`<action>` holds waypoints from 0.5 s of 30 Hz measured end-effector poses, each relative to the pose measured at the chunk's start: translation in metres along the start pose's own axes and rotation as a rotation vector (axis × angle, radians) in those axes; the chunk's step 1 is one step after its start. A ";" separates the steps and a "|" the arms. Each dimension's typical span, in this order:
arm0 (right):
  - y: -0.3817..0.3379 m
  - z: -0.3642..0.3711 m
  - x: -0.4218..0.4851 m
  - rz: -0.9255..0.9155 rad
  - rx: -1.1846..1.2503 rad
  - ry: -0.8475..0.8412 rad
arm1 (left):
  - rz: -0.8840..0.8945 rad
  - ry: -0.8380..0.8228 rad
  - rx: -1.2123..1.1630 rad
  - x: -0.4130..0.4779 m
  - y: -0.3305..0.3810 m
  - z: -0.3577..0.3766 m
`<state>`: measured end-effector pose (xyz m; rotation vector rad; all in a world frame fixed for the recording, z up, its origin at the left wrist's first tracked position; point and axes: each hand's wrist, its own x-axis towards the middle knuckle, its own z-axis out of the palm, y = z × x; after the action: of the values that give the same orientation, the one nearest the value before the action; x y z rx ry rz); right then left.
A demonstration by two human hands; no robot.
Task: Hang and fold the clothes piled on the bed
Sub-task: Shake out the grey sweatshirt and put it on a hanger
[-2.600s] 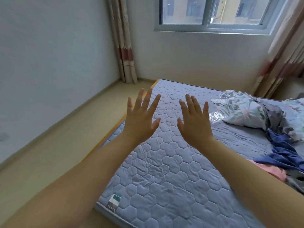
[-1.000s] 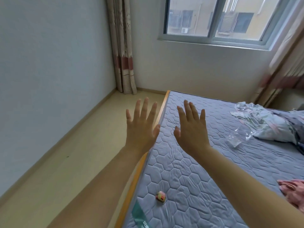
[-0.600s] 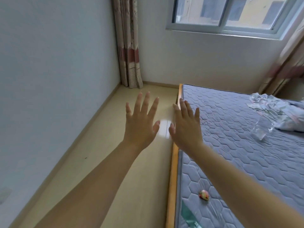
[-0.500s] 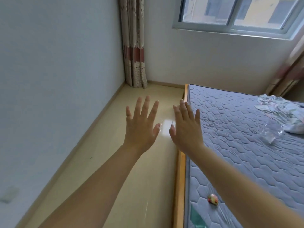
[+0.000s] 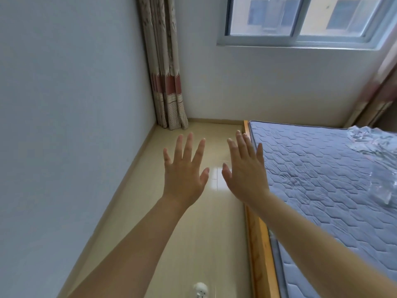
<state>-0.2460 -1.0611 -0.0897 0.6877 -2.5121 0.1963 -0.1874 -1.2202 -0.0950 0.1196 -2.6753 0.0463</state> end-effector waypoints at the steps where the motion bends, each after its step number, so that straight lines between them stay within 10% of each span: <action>1: 0.005 0.013 0.024 0.009 -0.003 0.009 | 0.015 0.007 -0.003 0.026 -0.007 0.012; 15: 0.078 0.188 0.346 0.089 -0.008 0.051 | 0.100 0.044 -0.050 0.371 -0.096 0.155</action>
<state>-0.6238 -1.1947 -0.0696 0.5608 -2.4952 0.2322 -0.5781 -1.3529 -0.0659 -0.0299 -2.6346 0.0139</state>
